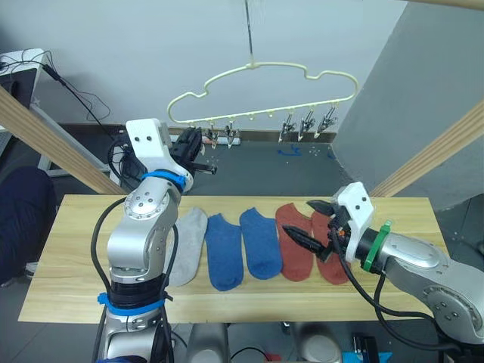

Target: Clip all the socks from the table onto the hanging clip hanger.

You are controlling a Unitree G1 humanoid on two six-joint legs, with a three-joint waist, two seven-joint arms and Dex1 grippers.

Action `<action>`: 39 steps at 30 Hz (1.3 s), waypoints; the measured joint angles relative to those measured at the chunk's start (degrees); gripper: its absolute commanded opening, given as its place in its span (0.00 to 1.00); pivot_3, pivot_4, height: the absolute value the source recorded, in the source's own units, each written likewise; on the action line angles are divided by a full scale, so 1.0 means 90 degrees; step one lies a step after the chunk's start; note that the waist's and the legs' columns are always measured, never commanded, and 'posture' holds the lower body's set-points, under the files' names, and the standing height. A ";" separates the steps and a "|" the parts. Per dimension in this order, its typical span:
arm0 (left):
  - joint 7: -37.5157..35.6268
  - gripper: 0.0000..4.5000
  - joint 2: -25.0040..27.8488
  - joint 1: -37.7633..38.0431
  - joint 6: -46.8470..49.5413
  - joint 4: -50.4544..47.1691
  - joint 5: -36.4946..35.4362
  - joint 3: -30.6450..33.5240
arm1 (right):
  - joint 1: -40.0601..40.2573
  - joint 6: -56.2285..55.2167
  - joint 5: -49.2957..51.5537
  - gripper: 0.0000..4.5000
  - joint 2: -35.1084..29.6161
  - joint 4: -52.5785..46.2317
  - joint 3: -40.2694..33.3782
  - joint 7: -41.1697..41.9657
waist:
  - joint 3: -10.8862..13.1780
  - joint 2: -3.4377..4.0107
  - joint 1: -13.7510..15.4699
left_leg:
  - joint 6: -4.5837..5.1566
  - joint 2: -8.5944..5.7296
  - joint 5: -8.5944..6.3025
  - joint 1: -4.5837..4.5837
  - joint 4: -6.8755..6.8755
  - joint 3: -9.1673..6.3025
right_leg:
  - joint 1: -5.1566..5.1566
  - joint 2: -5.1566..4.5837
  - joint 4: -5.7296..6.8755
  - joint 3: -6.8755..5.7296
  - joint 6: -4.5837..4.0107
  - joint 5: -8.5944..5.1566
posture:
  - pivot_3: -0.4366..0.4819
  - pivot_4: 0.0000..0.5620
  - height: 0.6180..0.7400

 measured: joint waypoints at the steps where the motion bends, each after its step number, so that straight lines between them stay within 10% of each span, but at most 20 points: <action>1: 0.0002 0.01 0.0000 -0.0017 0.0020 -0.0009 -0.0001 0.0001 | -0.0103 0.0249 0.0040 1.00 -0.0018 0.0066 0.0004 -0.0064 | 0.0012 0.0004 0.0000 | 0.0000 0.0000 0.0000 0.0000 0.0000 0.0000 | -0.0001 0.0001 0.0000 -0.0001 0.0000 0.0000 | 0.30 0.75 1.00; 16: 0.0055 0.01 -0.0040 -0.0208 0.0111 -0.0041 -0.0022 -0.0006 | -0.0737 0.1424 -0.1168 1.00 0.0289 0.1367 0.0360 -0.1001 | 0.0130 0.0009 -0.0003 | -0.0001 0.0001 0.0000 -0.0028 -0.0004 0.0013 | -0.0034 -0.0001 -0.0004 0.0006 0.0002 0.0000 | 0.30 0.76 1.00; 29: 0.0130 0.01 -0.0067 -0.0209 0.0105 -0.0055 -0.0023 -0.0003 | -0.0926 0.1393 -0.2190 0.04 0.0442 0.1874 0.0620 -0.0963 | 0.0138 0.0015 -0.0005 | -0.0002 0.0002 0.0000 -0.0029 -0.0004 0.0017 | -0.0037 -0.0001 -0.0005 0.0009 0.0005 0.0001 | 0.30 0.76 1.00; 33: 0.0131 0.01 -0.0067 -0.0210 0.0106 -0.0057 -0.0025 -0.0002 | -0.1013 0.1403 -0.2353 0.08 0.0613 0.1980 0.0626 -0.0919 | 0.0142 0.0021 -0.0005 | -0.0003 0.0001 0.0000 -0.0029 -0.0005 0.0019 | -0.0038 -0.0001 -0.0005 0.0012 0.0005 0.0001 | 0.30 0.76 1.00; 39: 0.0136 0.01 -0.0069 -0.0214 0.0119 -0.0071 -0.0030 -0.0005 | -0.1150 0.1364 -0.2680 0.50 0.0652 0.2380 0.0971 -0.0820 | 0.0147 0.0024 -0.0005 | -0.0003 0.0001 0.0000 -0.0030 -0.0007 0.0020 | -0.0039 -0.0001 -0.0006 0.0012 0.0006 0.0001 | 0.31 0.76 1.00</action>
